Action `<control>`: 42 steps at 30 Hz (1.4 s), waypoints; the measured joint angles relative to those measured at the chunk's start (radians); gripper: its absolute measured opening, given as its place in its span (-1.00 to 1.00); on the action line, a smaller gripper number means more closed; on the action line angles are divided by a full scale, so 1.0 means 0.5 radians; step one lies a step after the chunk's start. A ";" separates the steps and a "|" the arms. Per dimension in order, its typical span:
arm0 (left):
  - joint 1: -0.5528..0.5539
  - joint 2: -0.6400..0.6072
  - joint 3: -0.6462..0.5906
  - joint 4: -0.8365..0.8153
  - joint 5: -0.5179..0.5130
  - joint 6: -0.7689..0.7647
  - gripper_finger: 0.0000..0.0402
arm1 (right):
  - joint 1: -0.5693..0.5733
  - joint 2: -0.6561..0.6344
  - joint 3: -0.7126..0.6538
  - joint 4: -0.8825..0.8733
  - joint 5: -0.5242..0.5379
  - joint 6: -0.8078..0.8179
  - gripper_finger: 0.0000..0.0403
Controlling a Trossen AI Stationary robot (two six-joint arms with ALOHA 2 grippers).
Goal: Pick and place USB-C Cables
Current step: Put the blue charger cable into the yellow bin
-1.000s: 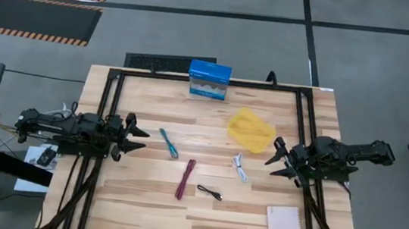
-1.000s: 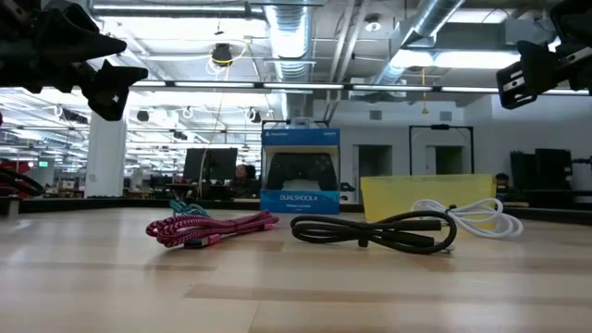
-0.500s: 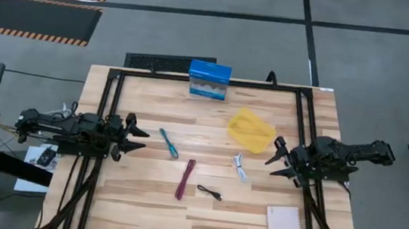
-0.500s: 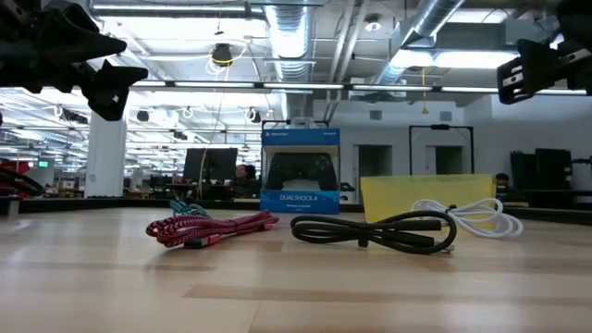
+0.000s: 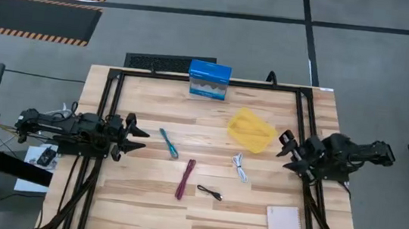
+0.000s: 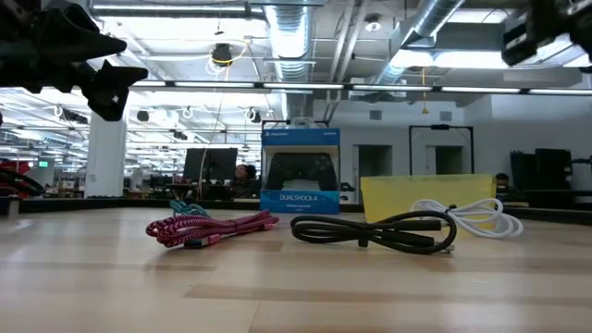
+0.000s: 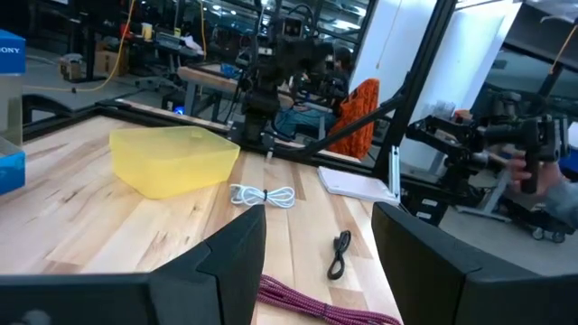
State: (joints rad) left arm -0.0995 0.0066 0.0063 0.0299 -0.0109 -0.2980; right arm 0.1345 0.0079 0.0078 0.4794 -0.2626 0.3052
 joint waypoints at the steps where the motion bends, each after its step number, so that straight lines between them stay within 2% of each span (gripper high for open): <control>1: -0.001 -0.001 0.000 -0.001 -0.001 -0.036 -0.04 | 0.001 0.000 0.000 0.073 0.000 0.009 -0.01; 5: 0.000 0.000 0.000 0.012 -0.040 -0.056 -0.04 | 0.001 0.000 0.000 0.261 0.002 -0.128 -0.01; 15: 0.000 0.000 0.000 0.069 -0.406 -0.331 -0.04 | 0.001 0.001 0.000 0.463 0.007 -0.478 -0.01; 20: 0.000 -0.001 0.000 0.100 -0.623 -0.325 -0.04 | 0.001 0.001 0.000 0.492 0.007 -0.505 -0.01; 26: 0.000 0.000 0.000 0.099 -0.631 -0.391 -0.04 | 0.001 0.000 0.000 0.468 0.025 -0.508 -0.01; 31: 0.000 -0.001 0.000 0.099 -0.639 -0.396 -0.04 | 0.002 0.000 0.000 0.473 0.290 -0.508 -0.01; 42: 0.000 0.000 0.000 0.101 -0.689 -0.308 -0.04 | 0.001 0.001 0.000 0.374 0.715 -0.506 -0.01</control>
State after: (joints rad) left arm -0.0994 0.0065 0.0063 0.0807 -0.3556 -0.4519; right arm 0.1350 0.0082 0.0078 0.6663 0.0948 0.0519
